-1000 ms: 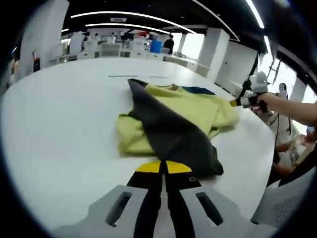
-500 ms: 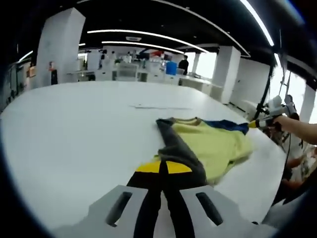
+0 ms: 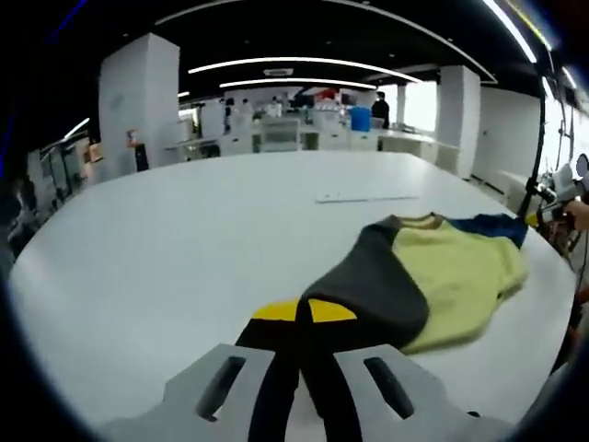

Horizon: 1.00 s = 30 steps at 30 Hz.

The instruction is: Fold the garment on the visible template until the final outline fits inside the template.

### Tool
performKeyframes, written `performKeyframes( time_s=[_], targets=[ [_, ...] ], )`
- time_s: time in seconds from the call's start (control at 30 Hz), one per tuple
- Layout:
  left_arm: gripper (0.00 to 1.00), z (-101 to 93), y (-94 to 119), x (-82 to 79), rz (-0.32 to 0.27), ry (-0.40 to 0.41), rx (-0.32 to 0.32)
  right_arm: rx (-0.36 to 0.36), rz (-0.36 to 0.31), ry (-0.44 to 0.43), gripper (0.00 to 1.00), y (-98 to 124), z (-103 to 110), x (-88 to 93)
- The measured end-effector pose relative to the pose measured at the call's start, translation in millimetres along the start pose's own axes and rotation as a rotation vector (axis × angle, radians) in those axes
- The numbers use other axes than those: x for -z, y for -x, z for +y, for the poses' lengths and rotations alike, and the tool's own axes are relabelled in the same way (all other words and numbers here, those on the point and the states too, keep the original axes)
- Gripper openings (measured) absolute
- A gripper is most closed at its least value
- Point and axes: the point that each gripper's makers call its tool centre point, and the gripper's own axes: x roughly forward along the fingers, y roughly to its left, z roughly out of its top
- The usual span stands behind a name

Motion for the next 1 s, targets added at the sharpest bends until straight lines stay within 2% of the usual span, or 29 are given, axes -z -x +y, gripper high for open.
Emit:
performKeyframes(
  time_s=[0.17,0.33,0.43,0.53,0.6,0.87,1.0],
  targets=[
    [0.00,16.0,-7.2,0.8,0.014,-0.008,-0.031,0.035,0.019,-0.011,0.00,4.3,-16.3,6.8],
    [0.00,31.5,-13.6,9.7,0.073,-0.071,-0.073,0.063,0.039,-0.009,0.00,7.3,-29.3,15.8],
    [0.00,35.6,-16.3,9.4,0.072,-0.076,-0.073,0.085,0.055,-0.012,0.00,8.3,-39.8,23.6],
    [0.00,43.6,-14.8,14.8,0.121,-0.184,-0.105,0.104,0.068,-0.018,0.00,9.4,-49.7,30.0],
    [0.00,46.0,-14.6,16.7,0.129,-0.221,-0.116,0.110,0.069,-0.021,0.00,10.4,-55.4,32.9],
    [0.00,62.8,-15.3,25.6,0.147,-0.145,-0.150,0.163,0.122,-0.019,0.00,14.9,-77.2,52.7],
    [0.00,68.5,-18.9,31.2,0.166,-0.150,-0.160,0.190,0.153,0.005,0.00,15.9,-89.0,62.3]
  ],
)
